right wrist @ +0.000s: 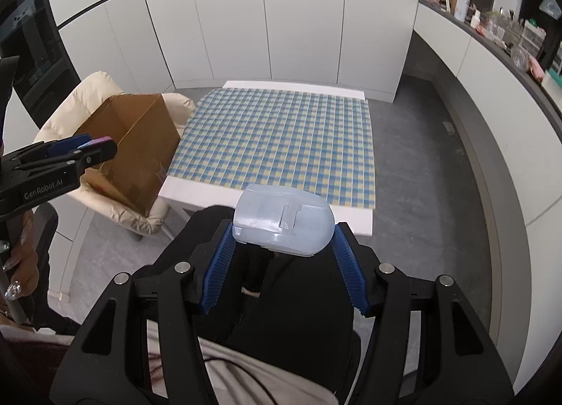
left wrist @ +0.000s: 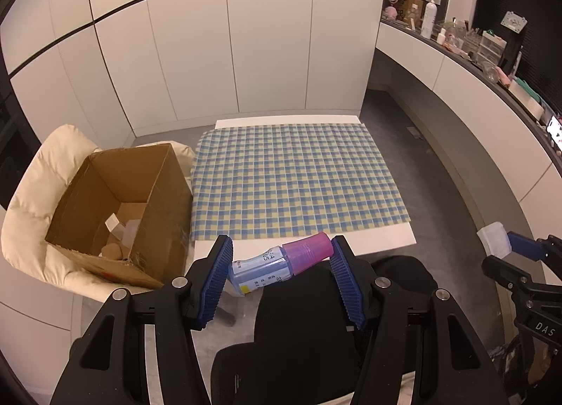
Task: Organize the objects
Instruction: 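Carry the pale blue object with the right tool while the left tool carries the bottle back, then turn both loaded tools toward the cardboard box on the armchair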
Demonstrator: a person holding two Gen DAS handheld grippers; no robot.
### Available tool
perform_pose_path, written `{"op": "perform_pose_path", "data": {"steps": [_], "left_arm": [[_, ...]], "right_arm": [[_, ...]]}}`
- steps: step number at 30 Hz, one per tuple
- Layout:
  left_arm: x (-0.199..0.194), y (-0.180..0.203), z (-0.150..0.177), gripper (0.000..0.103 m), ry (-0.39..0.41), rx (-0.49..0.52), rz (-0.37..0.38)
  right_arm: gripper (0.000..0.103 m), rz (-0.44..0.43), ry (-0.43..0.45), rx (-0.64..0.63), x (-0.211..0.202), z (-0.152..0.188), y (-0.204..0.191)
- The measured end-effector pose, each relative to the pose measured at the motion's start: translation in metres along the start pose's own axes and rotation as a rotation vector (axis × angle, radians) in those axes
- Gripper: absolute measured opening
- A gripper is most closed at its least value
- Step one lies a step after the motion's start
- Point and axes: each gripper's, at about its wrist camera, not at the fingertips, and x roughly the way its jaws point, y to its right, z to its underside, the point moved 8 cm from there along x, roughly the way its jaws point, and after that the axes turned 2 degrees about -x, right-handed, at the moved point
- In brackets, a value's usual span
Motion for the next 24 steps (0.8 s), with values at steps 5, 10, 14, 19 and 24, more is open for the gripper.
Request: {"op": "perform_pose_path", "data": {"steps": [5, 10, 14, 19, 24], "left_arm": [[0.0, 0.003, 0.01, 0.058, -0.009, 0.013, 0.0], [0.001, 0.005, 0.017, 0.058, -0.017, 0.012, -0.001], [0.001, 0.006, 0.019, 0.058, -0.013, 0.012, -0.002], [0.0, 0.005, 0.022, 0.058, -0.017, 0.006, -0.008], [0.0, 0.004, 0.024, 0.058, -0.019, 0.003, -0.016]], "right_arm": [[0.06, -0.015, -0.019, 0.021, -0.004, 0.018, 0.001], [0.06, -0.014, -0.019, 0.027, -0.005, 0.025, 0.002], [0.06, -0.013, -0.025, 0.031, -0.002, 0.028, 0.004], [0.06, -0.018, -0.038, 0.032, 0.002, 0.033, 0.005], [0.06, -0.021, -0.042, 0.026, 0.004, 0.035, 0.007]]}}
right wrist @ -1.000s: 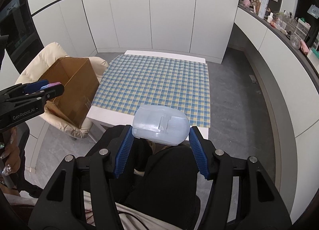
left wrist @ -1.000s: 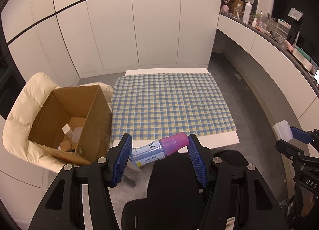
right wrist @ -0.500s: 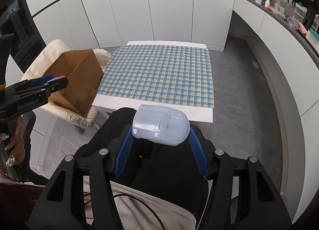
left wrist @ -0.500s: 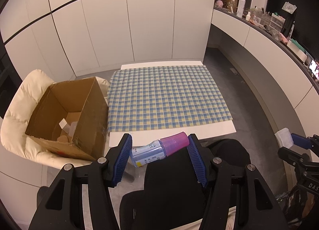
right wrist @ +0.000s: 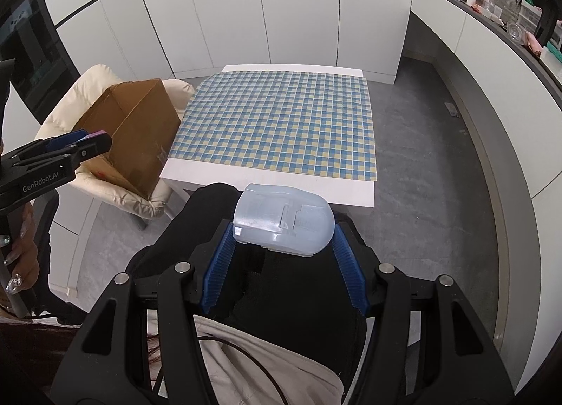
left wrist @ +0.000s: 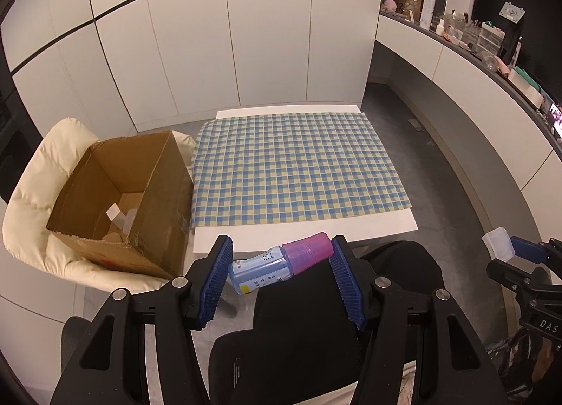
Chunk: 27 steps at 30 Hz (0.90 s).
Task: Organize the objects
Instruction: 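Turn both loaded tools toward the cardboard box on the armchair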
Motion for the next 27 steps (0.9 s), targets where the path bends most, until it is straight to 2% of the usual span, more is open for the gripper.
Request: {"op": "perform_pose_path", "data": {"steps": [15, 27], "left_arm": [[0.005, -0.015, 0.005, 0.058, -0.014, -0.032, -0.025], [-0.001, -0.056, 0.021, 0.058, -0.023, -0.114, -0.077]], "right_arm": [[0.06, -0.016, -0.013, -0.038, 0.01, -0.007, -0.011], [0.06, -0.068, -0.026, -0.126, 0.026, -0.019, -0.049]]}}
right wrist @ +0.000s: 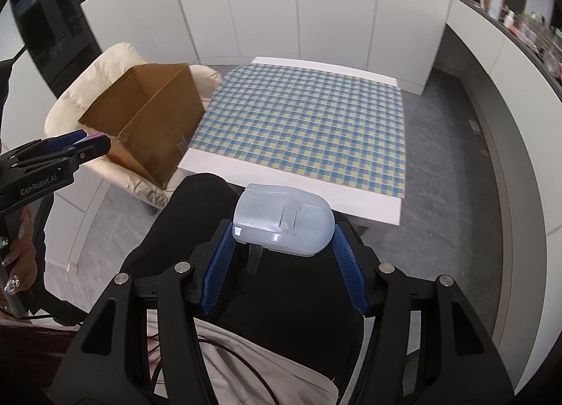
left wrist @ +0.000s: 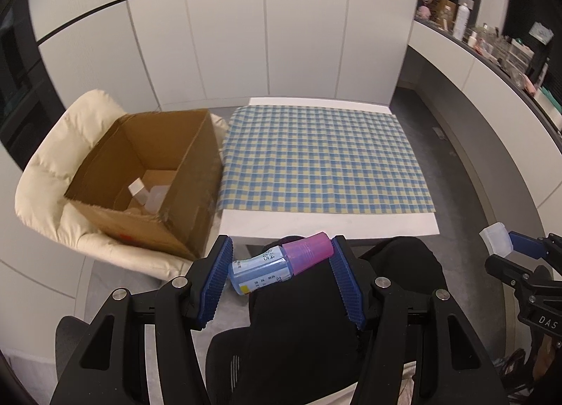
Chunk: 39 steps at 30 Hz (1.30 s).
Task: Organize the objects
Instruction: 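Turn both loaded tools toward the cardboard box on the armchair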
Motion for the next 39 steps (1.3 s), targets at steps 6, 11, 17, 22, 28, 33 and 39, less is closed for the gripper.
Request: {"op": "perform_pose_path", "data": {"steps": [6, 11, 17, 22, 28, 33, 39], "left_arm": [[-0.002, -0.032, 0.011, 0.058, -0.009, -0.056, -0.038], [-0.005, -0.062, 0.019, 0.058, -0.013, -0.111, -0.075], [-0.011, -0.092, 0.029, 0.058, -0.016, -0.167, -0.112], [-0.015, -0.112, 0.037, 0.058, -0.02, -0.214, -0.138], [-0.023, -0.136, 0.047, 0.058, -0.022, -0.254, -0.181], [-0.024, -0.154, 0.053, 0.058, -0.028, -0.293, -0.197], [-0.02, -0.17, 0.059, 0.058, -0.039, -0.326, -0.206]], "right_arm": [[0.06, -0.044, -0.007, -0.07, 0.011, -0.012, -0.03], [0.06, -0.079, -0.014, -0.126, 0.019, -0.019, -0.055], [0.06, -0.115, -0.021, -0.191, 0.027, -0.027, -0.084], [0.06, -0.139, -0.03, -0.242, 0.033, -0.032, -0.107], [0.06, -0.175, -0.029, -0.298, 0.037, -0.038, -0.136], [0.06, -0.197, -0.043, -0.345, 0.043, -0.038, -0.157], [0.06, -0.21, -0.059, -0.384, 0.051, -0.041, -0.175]]}}
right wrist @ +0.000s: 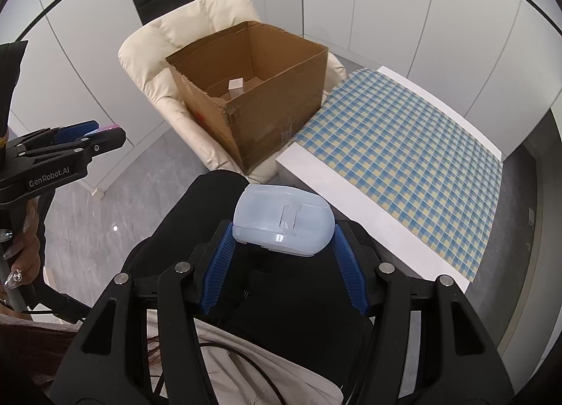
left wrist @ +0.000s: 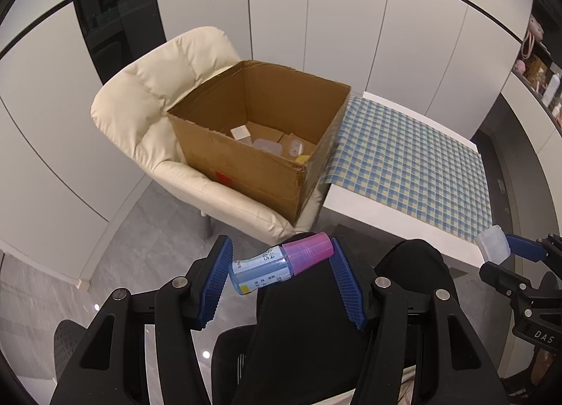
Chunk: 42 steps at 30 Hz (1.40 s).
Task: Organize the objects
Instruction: 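Turn both loaded tools toward the cardboard box on the armchair, then move both loaded tools over the open cardboard box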
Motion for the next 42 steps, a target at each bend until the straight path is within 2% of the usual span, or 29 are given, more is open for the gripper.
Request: {"op": "perform_pose_path", "data": {"steps": [12, 19, 27, 30, 42], "left_arm": [[0.017, -0.019, -0.017, 0.058, -0.007, -0.051, -0.002], [0.042, -0.018, -0.035, 0.058, -0.023, -0.067, 0.004], [0.076, -0.019, -0.057, 0.058, -0.05, -0.097, 0.002], [0.087, -0.023, -0.07, 0.058, -0.042, -0.108, -0.004], [0.123, -0.031, -0.127, 0.058, -0.004, -0.116, -0.02]], "right_arm": [[0.06, -0.023, -0.035, -0.049, 0.028, -0.023, -0.018], [0.06, -0.01, -0.043, -0.078, 0.051, -0.046, -0.024], [0.06, -0.003, -0.042, -0.093, 0.083, -0.085, -0.019], [0.06, 0.019, -0.023, -0.107, 0.09, -0.102, -0.019], [0.06, -0.026, 0.001, -0.162, 0.129, -0.165, -0.044]]}}
